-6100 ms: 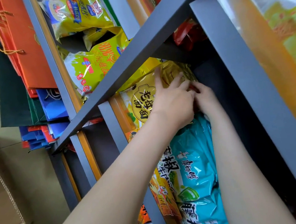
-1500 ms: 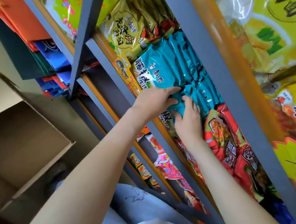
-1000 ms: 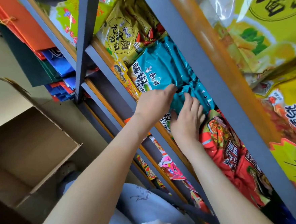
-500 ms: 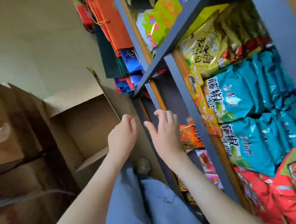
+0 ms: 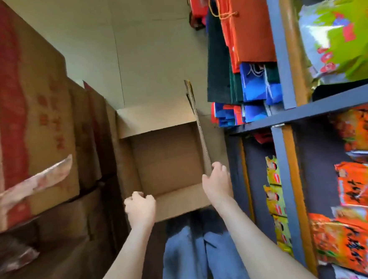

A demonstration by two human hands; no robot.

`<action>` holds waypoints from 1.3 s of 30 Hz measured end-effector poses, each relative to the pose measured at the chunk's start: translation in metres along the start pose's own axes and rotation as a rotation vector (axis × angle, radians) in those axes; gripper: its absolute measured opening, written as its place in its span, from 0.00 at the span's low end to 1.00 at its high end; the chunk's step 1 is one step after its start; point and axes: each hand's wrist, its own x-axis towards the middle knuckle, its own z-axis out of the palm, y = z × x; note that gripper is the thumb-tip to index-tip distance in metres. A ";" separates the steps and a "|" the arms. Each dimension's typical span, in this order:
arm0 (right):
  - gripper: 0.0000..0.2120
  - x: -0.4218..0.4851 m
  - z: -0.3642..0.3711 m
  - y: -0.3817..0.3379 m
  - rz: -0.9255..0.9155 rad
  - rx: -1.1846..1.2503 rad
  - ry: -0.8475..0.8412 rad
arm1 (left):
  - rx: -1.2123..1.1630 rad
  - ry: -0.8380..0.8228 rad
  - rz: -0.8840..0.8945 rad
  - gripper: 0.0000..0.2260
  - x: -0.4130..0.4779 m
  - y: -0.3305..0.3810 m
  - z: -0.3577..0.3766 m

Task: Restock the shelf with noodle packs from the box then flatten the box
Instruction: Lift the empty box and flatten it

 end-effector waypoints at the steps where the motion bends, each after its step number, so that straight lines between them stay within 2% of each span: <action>1: 0.22 0.013 0.012 0.001 0.020 0.003 -0.015 | -0.011 0.010 -0.046 0.19 0.013 -0.004 0.007; 5: 0.25 0.058 0.052 0.012 0.045 -0.069 -0.015 | -0.044 0.073 -0.163 0.28 0.059 -0.021 0.031; 8: 0.30 0.083 0.072 0.021 -0.078 -0.276 -0.034 | -0.055 0.055 -0.191 0.35 0.087 -0.036 0.050; 10: 0.33 0.097 0.082 0.020 -0.110 -0.316 -0.046 | -0.082 0.044 -0.190 0.36 0.100 -0.039 0.062; 12: 0.34 0.109 0.089 0.017 -0.096 -0.298 0.032 | -0.067 0.064 -0.201 0.35 0.109 -0.040 0.070; 15: 0.29 0.131 0.092 0.016 0.010 -0.196 0.124 | 0.038 0.118 -0.209 0.26 0.116 -0.034 0.075; 18: 0.16 0.151 0.090 0.021 0.132 -0.247 0.014 | 0.144 0.137 -0.165 0.21 0.120 -0.031 0.076; 20: 0.12 0.160 0.089 0.026 0.158 -0.313 -0.038 | 0.199 0.151 -0.119 0.17 0.120 -0.031 0.077; 24: 0.16 0.162 0.081 0.025 0.153 -0.178 -0.024 | 0.199 0.200 -0.058 0.14 0.113 -0.024 0.079; 27: 0.18 0.156 0.061 0.010 0.124 -0.135 0.042 | 0.090 0.244 -0.060 0.13 0.102 -0.004 0.069; 32: 0.16 0.139 0.015 -0.021 -0.011 -0.139 0.108 | -0.084 0.256 -0.134 0.13 0.084 0.038 0.031; 39: 0.12 0.110 -0.048 -0.058 -0.096 -0.134 0.131 | -0.123 0.248 -0.083 0.15 0.041 0.075 -0.039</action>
